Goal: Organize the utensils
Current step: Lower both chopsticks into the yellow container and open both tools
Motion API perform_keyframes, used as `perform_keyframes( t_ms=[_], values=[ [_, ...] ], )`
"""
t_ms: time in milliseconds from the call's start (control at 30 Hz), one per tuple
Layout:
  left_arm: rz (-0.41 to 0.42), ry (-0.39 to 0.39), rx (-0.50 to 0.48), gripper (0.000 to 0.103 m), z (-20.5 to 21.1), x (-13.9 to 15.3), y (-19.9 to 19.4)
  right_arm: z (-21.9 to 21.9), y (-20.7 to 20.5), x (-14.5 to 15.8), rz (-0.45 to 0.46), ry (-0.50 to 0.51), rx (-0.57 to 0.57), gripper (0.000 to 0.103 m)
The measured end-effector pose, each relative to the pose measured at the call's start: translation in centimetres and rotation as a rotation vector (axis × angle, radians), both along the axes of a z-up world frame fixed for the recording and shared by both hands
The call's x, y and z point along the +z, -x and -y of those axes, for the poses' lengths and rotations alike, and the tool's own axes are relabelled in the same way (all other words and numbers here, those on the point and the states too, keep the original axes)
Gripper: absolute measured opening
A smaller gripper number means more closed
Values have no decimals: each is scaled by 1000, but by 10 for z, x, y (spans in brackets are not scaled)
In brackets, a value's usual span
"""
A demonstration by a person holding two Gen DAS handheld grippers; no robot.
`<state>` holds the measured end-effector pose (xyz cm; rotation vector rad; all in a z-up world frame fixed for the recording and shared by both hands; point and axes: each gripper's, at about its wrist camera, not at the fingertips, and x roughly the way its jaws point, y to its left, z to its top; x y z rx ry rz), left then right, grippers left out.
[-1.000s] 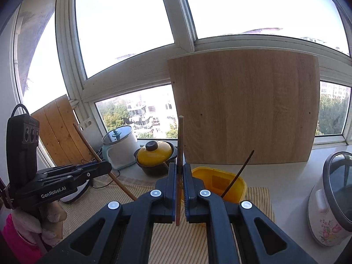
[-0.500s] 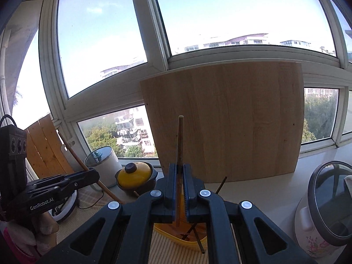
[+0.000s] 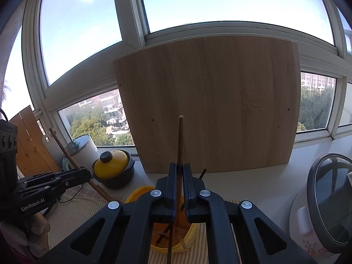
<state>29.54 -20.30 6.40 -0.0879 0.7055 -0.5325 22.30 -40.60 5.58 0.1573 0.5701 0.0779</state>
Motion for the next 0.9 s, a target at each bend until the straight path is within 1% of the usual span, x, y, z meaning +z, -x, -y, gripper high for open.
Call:
perform_keyframes(
  t_ms=[200,433,733,867,900],
  values=[
    [-31,-8,-2,4,6,-15,-8,1,-16,-16,-41,6,13,3],
    [-55,-18,-11,4,10,-25,-9,2,-30,-33,-87,-7,21,3],
    [-71,-29,-20,4,11,-31,-3,3,-28,-46,-123,-24,21,4],
    [-65,-35,-26,4,11,-28,1,4,-25,-46,-127,-28,19,6],
    [-61,-38,-26,4,12,-28,3,3,-23,-45,-125,-28,19,7]
  ],
)
